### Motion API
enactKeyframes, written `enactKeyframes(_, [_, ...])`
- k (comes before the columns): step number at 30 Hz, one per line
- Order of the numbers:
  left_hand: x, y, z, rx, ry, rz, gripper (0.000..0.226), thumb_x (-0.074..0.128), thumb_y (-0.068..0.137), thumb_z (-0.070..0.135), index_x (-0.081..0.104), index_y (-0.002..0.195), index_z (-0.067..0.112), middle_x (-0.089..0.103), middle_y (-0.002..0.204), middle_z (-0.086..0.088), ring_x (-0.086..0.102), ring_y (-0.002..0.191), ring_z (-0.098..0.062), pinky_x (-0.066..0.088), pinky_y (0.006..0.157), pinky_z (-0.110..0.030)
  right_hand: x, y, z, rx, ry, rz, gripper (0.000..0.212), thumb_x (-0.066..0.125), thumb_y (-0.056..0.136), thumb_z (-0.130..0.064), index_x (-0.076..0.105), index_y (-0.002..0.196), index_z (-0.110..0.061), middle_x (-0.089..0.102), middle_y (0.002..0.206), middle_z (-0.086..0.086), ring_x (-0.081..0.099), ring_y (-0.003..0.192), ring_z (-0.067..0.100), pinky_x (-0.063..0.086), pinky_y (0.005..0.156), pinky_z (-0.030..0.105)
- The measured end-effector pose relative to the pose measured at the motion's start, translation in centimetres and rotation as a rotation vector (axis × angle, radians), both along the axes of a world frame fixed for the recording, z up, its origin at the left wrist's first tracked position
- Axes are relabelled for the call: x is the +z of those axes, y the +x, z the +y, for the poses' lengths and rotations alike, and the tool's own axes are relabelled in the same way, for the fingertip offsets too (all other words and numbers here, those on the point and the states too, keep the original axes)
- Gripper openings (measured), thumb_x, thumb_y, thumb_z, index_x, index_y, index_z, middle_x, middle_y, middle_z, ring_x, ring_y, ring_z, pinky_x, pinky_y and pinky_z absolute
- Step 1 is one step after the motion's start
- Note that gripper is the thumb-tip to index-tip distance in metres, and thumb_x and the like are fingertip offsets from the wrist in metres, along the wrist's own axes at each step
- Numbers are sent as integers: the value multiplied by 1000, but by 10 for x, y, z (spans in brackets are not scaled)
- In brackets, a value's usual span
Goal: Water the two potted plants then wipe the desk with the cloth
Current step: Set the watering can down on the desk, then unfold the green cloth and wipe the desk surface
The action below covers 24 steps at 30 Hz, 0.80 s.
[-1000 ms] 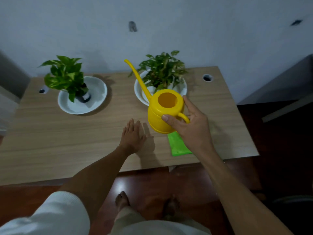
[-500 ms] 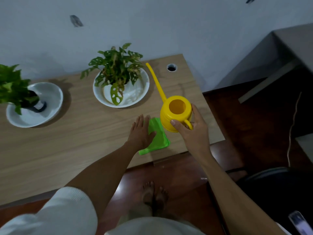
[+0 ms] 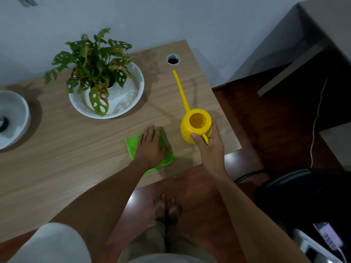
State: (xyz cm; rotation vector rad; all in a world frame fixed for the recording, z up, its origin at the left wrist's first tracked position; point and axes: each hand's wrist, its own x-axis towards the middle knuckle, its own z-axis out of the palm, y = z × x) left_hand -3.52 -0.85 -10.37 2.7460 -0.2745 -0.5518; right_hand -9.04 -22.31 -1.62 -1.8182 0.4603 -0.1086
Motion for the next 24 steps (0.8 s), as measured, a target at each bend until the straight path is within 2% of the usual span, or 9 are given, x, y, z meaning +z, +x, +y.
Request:
enactKeyframes(5, [-5,-4,-3,35,-5,-76,83,44,102,61,16,166,16,6,175,-13,4,163,-31,5,130,-47,-10,4,-2,-10,-1,24,75,76,91,-31,37,155,-19,64,137,-5,59,127,10,48,107,42])
enactKeyframes(12, [-3,-6,1,28,7,-128,80,45,102,61,24,165,15,16,173,-13,14,161,-32,8,130,-49,-14,7,-1,5,-3,-11,69,74,93,-28,41,153,-17,64,135,-6,59,125,7,49,105,37])
enactKeyframes(14, [1,-5,3,27,-14,-117,79,44,103,60,25,165,15,18,173,-11,15,161,-30,9,130,-48,-16,6,-1,-4,-17,-21,66,75,92,-31,44,151,-22,67,128,-10,62,119,5,51,102,33])
enactKeyframes(16, [5,-2,6,34,-55,-100,77,47,104,55,25,165,13,20,173,-9,16,161,-28,11,130,-45,-18,5,0,-37,-28,8,65,77,89,-39,48,147,-31,70,110,-16,66,101,3,55,92,31])
enactKeyframes(18, [13,-1,14,50,-94,-93,73,52,104,46,27,164,11,25,172,-8,19,161,-26,13,131,-43,-17,3,3,-113,-121,20,65,80,81,-52,53,139,-37,62,96,-18,63,87,4,57,83,36])
enactKeyframes(20, [21,0,24,79,-120,-115,68,57,103,37,33,162,12,33,168,-8,28,157,-27,22,128,-43,-15,0,8,-191,-306,16,75,79,76,-57,50,141,-33,52,109,-9,59,103,15,55,89,48])
enactKeyframes(21, [25,-1,31,99,-120,-136,65,59,102,34,38,160,13,39,165,-8,35,153,-28,28,125,-43,-14,-2,12,-205,-390,-29,75,79,77,-53,48,142,-30,48,118,-6,55,112,20,53,91,52])
enactKeyframes(22, [28,-2,37,115,-108,-150,62,60,101,33,43,157,14,44,161,-8,42,148,-30,33,121,-44,-13,-3,16,-195,-444,-111,71,78,80,-46,49,142,-26,45,124,-4,54,117,23,53,91,53])
enactKeyframes(24, [32,-4,50,153,-75,-153,56,62,98,31,50,151,19,52,153,-6,49,138,-33,41,113,-45,-8,0,31,-93,-495,-304,52,74,86,-28,56,134,-19,47,125,-1,58,109,25,56,84,50])
